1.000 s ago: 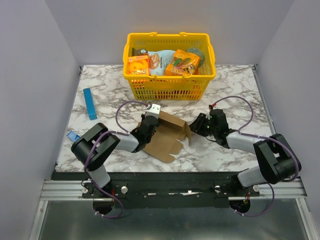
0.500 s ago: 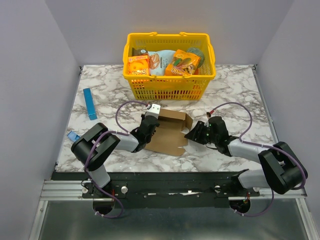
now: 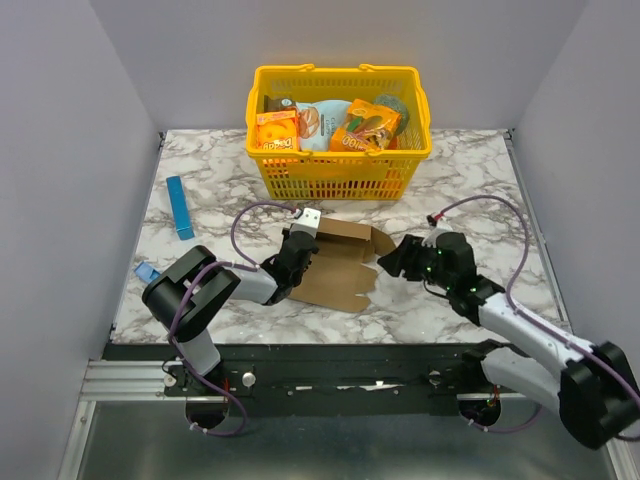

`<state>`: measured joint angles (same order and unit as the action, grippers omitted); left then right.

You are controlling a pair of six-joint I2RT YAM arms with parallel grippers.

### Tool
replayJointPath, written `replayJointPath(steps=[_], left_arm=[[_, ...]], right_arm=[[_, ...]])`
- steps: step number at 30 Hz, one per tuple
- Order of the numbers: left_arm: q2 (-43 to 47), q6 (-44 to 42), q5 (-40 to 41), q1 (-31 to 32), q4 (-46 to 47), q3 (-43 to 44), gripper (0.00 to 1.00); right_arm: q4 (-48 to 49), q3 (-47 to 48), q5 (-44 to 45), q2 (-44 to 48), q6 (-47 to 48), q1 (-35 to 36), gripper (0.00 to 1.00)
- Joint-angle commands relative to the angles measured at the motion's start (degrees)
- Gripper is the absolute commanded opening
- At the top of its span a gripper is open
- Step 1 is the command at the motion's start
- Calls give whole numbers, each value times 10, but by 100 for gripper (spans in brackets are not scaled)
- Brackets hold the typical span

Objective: Fold the paper box

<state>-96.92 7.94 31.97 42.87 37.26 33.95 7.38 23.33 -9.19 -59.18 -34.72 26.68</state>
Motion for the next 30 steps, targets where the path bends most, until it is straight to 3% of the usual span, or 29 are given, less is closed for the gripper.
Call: replayJointPath(steps=[1, 5, 9, 13, 19, 24, 30], left_arm=[[9, -12, 2, 2, -3, -10, 0], [9, -12, -1, 2, -3, -12, 0], [9, -12, 1, 2, -3, -11, 0], [10, -13, 1, 2, -1, -11, 0], [9, -13, -1, 2, -1, -9, 0], [6, -14, -2, 3, -2, -7, 0], [5, -13, -1, 2, -2, -6, 0]], right_arm=[[-105, 22, 73, 91, 34, -7, 71], [-127, 81, 39, 44, 41, -99, 69], [-101, 120, 42, -50, 54, -136, 64], [-27, 131, 38, -152, 75, -143, 61], [132, 91, -106, -211, 130, -132, 61], [149, 80, -170, -220, 156, -124, 58], [149, 65, -188, -226, 157, -110, 56]])
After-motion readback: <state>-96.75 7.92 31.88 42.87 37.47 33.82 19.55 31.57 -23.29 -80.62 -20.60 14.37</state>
